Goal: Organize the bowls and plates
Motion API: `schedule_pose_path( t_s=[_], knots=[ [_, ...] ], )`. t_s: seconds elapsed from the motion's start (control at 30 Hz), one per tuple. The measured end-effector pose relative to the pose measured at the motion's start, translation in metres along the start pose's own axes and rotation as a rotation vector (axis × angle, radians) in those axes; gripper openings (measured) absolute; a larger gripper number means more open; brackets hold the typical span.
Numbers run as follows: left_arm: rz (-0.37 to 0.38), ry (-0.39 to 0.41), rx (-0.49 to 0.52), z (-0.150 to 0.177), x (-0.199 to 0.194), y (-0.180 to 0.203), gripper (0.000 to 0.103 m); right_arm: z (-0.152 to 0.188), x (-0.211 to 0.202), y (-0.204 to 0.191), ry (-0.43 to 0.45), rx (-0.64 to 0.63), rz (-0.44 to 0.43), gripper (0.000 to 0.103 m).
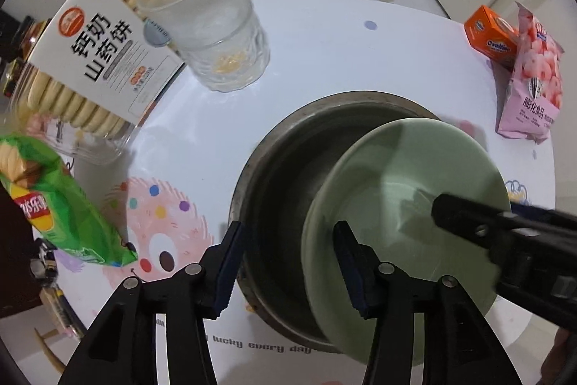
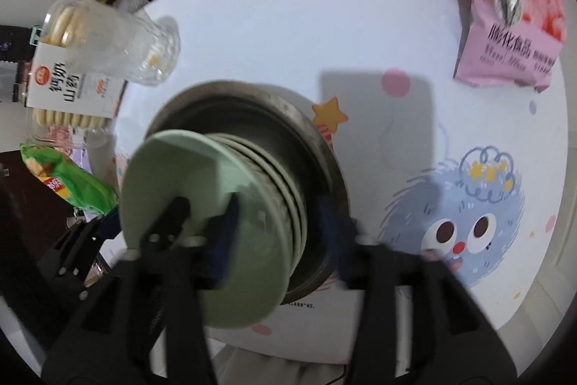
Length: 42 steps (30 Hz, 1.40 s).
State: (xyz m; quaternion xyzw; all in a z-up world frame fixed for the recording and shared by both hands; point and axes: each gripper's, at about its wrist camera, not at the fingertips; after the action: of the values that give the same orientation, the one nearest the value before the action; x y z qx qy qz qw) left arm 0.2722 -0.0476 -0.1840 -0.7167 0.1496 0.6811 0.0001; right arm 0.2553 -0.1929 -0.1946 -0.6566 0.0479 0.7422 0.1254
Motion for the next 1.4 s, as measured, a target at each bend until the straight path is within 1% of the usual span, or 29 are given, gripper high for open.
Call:
schedule_pose_path(
  t_s=[0.03,0.1,0.17,0.3,0.47,0.57,0.6,0.63,0.67,0.7,0.8,0.83,0.87,1.03,1.1,1.17,1.3,1.4],
  knots=[
    [0.011,0.004,-0.013,0.001,-0.001,-0.003,0.053,0.0,-0.006,0.0,0.028,-0.007,0.009,0.065],
    [0.017,0.014,-0.03,0.004,-0.003,-0.006,0.058,0.001,-0.013,0.002,0.055,-0.017,0.02,0.065],
    [0.02,0.024,-0.039,0.008,-0.005,-0.009,0.059,0.001,-0.016,0.006,0.059,-0.003,0.004,0.065],
    [0.051,0.046,-0.064,0.015,-0.011,-0.013,0.059,0.005,-0.017,0.018,0.059,0.048,-0.006,0.065],
    [0.086,0.073,-0.044,0.018,-0.025,-0.011,0.06,0.014,-0.019,0.022,0.063,0.06,-0.017,0.065],
    [0.062,0.074,-0.014,0.021,-0.033,-0.007,0.066,0.018,-0.02,0.022,0.061,0.069,-0.02,0.066],
    [0.062,0.085,-0.006,0.024,-0.038,-0.007,0.068,0.02,-0.02,0.023,0.057,0.074,-0.029,0.067],
    [0.065,0.093,-0.003,0.025,-0.041,-0.006,0.07,0.022,-0.021,0.024,0.059,0.082,-0.034,0.075],
    [0.075,0.104,-0.002,0.026,-0.045,-0.006,0.074,0.024,-0.022,0.025,0.061,0.088,-0.041,0.082],
    [0.096,0.121,0.002,0.029,-0.05,-0.007,0.081,0.028,-0.025,0.027,0.073,0.096,-0.046,0.084],
    [0.104,0.126,0.008,0.035,-0.058,-0.006,0.091,0.037,-0.033,0.032,0.097,0.105,-0.04,0.087],
    [0.104,0.131,0.013,0.036,-0.059,-0.005,0.095,0.039,-0.035,0.033,0.102,0.107,-0.039,0.094],
    [0.107,0.141,0.02,0.038,-0.062,-0.005,0.103,0.042,-0.037,0.035,0.109,0.109,-0.04,0.102],
    [0.103,0.224,0.043,0.057,-0.084,-0.003,0.103,0.062,-0.052,0.038,0.159,0.114,-0.046,0.103],
    [0.102,0.263,0.052,0.064,-0.096,-0.004,0.103,0.073,-0.06,0.039,0.2,0.13,-0.064,0.103],
    [0.085,0.314,0.057,0.072,-0.109,-0.006,0.103,0.083,-0.07,0.04,0.24,0.142,-0.062,0.103],
    [0.087,0.38,0.033,0.089,-0.134,-0.018,0.103,0.11,-0.094,0.036,0.334,0.151,-0.009,0.103],
    [0.085,0.41,0.022,0.105,-0.15,-0.028,0.103,0.134,-0.109,0.033,0.384,0.162,0.039,0.103]
  ],
)
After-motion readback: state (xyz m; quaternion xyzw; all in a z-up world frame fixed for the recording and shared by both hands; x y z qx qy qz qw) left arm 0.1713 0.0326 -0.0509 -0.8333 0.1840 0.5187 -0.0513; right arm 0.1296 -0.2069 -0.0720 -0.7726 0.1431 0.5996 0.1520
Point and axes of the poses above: each gripper's, at about its wrist camera, not at the fingertips, and x roughly the way its jaws point, y to its right, z to its underside, and after that the axes turned 13 degrees about z, right-handed
